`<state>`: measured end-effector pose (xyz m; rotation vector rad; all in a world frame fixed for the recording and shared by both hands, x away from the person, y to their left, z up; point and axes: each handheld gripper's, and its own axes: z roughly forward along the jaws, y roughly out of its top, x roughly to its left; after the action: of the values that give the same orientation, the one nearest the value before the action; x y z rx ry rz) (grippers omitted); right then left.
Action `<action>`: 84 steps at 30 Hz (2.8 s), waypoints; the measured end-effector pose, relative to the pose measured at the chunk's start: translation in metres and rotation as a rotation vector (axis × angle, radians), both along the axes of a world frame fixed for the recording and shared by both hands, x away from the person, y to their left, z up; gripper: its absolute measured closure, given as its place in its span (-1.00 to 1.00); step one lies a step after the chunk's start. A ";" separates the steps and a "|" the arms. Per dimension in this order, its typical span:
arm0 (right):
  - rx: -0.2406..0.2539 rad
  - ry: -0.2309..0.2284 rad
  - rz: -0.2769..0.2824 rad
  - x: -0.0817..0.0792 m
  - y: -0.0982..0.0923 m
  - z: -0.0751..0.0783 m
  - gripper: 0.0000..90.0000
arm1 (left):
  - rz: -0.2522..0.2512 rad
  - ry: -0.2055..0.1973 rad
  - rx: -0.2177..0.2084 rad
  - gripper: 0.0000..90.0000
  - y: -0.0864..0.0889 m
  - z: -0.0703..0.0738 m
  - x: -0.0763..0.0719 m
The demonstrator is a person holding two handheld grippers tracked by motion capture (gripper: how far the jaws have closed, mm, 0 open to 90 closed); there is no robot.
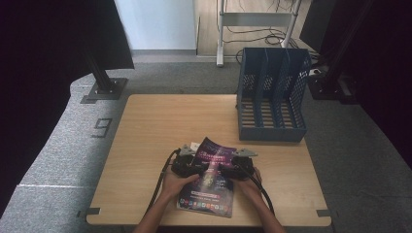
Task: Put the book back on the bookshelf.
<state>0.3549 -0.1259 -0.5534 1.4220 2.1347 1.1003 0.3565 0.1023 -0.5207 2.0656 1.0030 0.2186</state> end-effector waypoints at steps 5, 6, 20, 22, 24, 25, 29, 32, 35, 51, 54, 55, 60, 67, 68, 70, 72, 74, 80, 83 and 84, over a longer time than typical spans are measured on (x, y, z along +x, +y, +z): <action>0.001 0.000 0.000 0.000 0.000 0.000 -0.59 | 0.039 0.052 -0.003 0.13 0.004 -0.004 0.010; 0.001 0.000 0.000 0.000 0.000 0.000 -0.59 | 0.045 0.059 -0.005 0.18 0.005 -0.005 0.011; 0.000 -0.001 0.003 0.000 0.000 0.000 -0.59 | 0.062 0.065 0.019 0.21 0.002 -0.005 0.025; -0.001 -0.001 0.003 0.000 0.000 0.000 -0.59 | 0.074 0.066 0.020 0.21 0.003 -0.007 0.027; -0.001 -0.001 0.003 0.000 0.000 0.000 -0.59 | 0.078 0.068 0.018 0.21 0.003 -0.008 0.028; -0.001 -0.001 0.003 0.000 0.000 0.000 -0.59 | 0.086 0.069 0.005 0.22 0.004 -0.009 0.030; -0.001 -0.001 0.003 0.000 0.000 0.000 -0.59 | 0.107 0.065 -0.013 0.32 0.004 -0.009 0.032; -0.002 -0.001 0.003 0.000 0.000 0.000 -0.59 | 0.108 0.071 -0.018 0.36 0.003 -0.009 0.033; -0.003 -0.002 0.003 0.000 0.000 0.000 -0.59 | 0.098 0.082 -0.032 0.48 0.005 -0.010 0.034; -0.003 -0.002 0.008 0.000 -0.001 0.000 -0.58 | 0.079 0.076 -0.052 0.80 0.004 -0.009 0.032; -0.003 -0.002 0.008 0.000 -0.001 0.000 -0.58 | 0.071 0.064 -0.060 0.85 0.005 -0.007 0.031; -0.003 -0.001 0.008 0.000 -0.001 0.000 -0.58 | 0.072 0.056 -0.065 0.86 0.005 -0.006 0.030; -0.002 -0.001 0.008 0.000 -0.001 0.000 -0.58 | 0.072 0.048 -0.075 0.90 0.005 -0.004 0.028; -0.002 -0.002 0.007 -0.001 -0.001 0.000 -0.57 | 0.065 0.022 -0.101 0.92 0.005 0.001 0.024; 0.002 -0.001 0.005 -0.001 -0.002 0.000 -0.58 | 0.062 0.008 -0.102 0.92 0.005 0.004 0.022; 0.009 0.002 0.008 -0.001 -0.002 0.000 -0.58 | 0.062 0.002 -0.105 0.92 0.004 0.005 0.021; 0.014 0.003 0.008 -0.001 -0.003 0.000 -0.58 | 0.058 -0.007 -0.108 0.93 0.004 0.007 0.019; 0.027 0.007 0.010 0.000 -0.005 0.000 -0.57 | 0.046 -0.022 -0.111 0.93 0.004 0.009 0.018; 0.046 0.011 0.001 0.001 -0.010 0.002 -0.57 | 0.028 -0.054 -0.123 0.93 0.003 0.014 0.013; 0.072 -0.009 -0.004 0.000 -0.015 0.007 -0.57 | 0.020 -0.068 -0.136 0.93 0.004 0.018 0.010; 0.072 -0.009 -0.004 0.000 -0.015 0.007 -0.57 | 0.021 -0.071 -0.141 0.93 0.005 0.019 0.009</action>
<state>0.3552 -0.1408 -0.5465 1.4491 2.1045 1.1915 0.3655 0.1069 -0.5019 1.9072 0.9695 0.2237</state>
